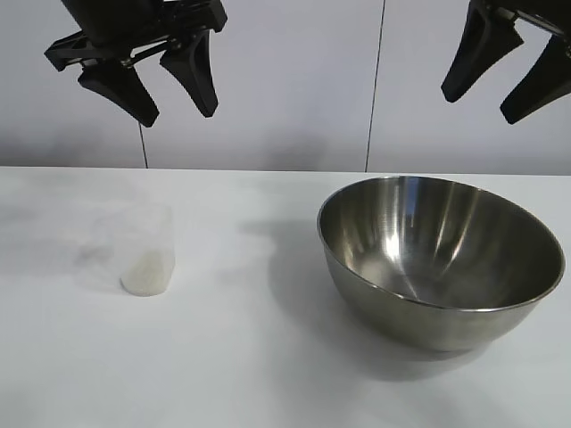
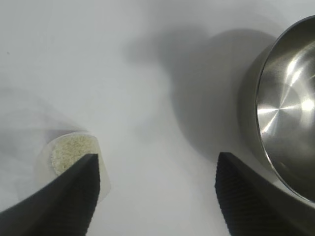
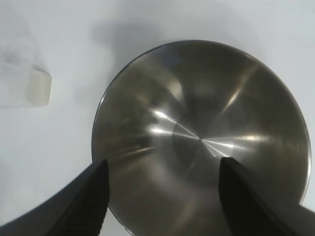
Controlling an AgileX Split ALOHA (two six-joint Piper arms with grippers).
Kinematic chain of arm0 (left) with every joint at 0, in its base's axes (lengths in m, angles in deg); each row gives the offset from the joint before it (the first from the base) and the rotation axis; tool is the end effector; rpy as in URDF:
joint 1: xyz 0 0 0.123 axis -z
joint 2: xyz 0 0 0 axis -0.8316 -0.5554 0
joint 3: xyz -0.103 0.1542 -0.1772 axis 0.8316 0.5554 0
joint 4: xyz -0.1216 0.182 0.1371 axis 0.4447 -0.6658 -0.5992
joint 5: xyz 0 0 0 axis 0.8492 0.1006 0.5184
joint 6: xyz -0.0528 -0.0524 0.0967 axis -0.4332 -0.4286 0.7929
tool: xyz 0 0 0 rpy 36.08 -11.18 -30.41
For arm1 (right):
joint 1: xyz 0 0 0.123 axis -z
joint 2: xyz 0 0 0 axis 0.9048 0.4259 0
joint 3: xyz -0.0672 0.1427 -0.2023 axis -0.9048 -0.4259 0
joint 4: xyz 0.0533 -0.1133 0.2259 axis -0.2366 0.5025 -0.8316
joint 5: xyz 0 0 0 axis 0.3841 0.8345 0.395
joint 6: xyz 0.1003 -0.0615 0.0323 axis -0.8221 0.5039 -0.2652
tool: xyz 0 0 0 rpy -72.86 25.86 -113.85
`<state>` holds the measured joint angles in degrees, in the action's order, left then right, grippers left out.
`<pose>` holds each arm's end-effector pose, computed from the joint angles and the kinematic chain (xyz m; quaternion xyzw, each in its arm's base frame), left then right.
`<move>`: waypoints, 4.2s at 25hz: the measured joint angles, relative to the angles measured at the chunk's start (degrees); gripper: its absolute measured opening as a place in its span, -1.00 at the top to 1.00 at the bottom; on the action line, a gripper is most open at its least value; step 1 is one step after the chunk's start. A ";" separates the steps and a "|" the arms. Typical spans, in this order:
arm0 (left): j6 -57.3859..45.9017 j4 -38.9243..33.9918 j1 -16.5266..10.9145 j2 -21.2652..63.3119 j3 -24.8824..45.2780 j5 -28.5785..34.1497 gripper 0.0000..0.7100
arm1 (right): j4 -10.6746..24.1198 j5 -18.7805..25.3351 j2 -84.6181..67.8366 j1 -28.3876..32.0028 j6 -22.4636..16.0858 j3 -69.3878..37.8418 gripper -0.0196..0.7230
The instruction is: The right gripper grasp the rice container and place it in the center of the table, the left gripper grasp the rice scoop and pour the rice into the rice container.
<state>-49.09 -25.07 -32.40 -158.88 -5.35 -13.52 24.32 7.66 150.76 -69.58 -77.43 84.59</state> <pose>0.3731 -0.1936 0.2234 0.1584 0.9547 -0.1631 0.1918 0.3433 0.0650 0.2487 -0.0545 0.9620 0.1596 0.2147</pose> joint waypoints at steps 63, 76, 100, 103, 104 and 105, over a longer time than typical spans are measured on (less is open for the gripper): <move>0.00 0.00 0.00 0.00 0.00 -0.50 -0.38 | -1.21 -5.72 18.62 5.16 6.47 -4.73 0.90; 0.00 0.00 0.00 0.00 0.00 -0.87 -0.38 | -5.58 -8.70 16.20 -5.48 4.44 -4.73 0.91; 0.00 0.00 0.00 0.00 0.00 -0.87 -0.38 | -5.20 -16.47 24.42 -12.15 -4.57 -4.73 -0.06; 0.00 -0.05 0.00 0.00 0.00 -0.87 -0.38 | -5.20 -15.91 22.90 -11.81 -5.60 -4.46 -0.15; 0.00 -0.05 0.00 0.00 0.00 -0.87 -0.38 | -5.20 -15.13 22.02 -11.37 -5.60 -3.98 -0.16; 0.00 -0.05 0.00 0.00 0.00 -0.87 -0.38 | -5.20 -14.49 20.99 -10.95 -5.68 -3.37 -0.16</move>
<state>-49.09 -25.12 -32.40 -158.88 -5.35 -14.39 19.13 -6.82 171.75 -80.53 -83.12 81.22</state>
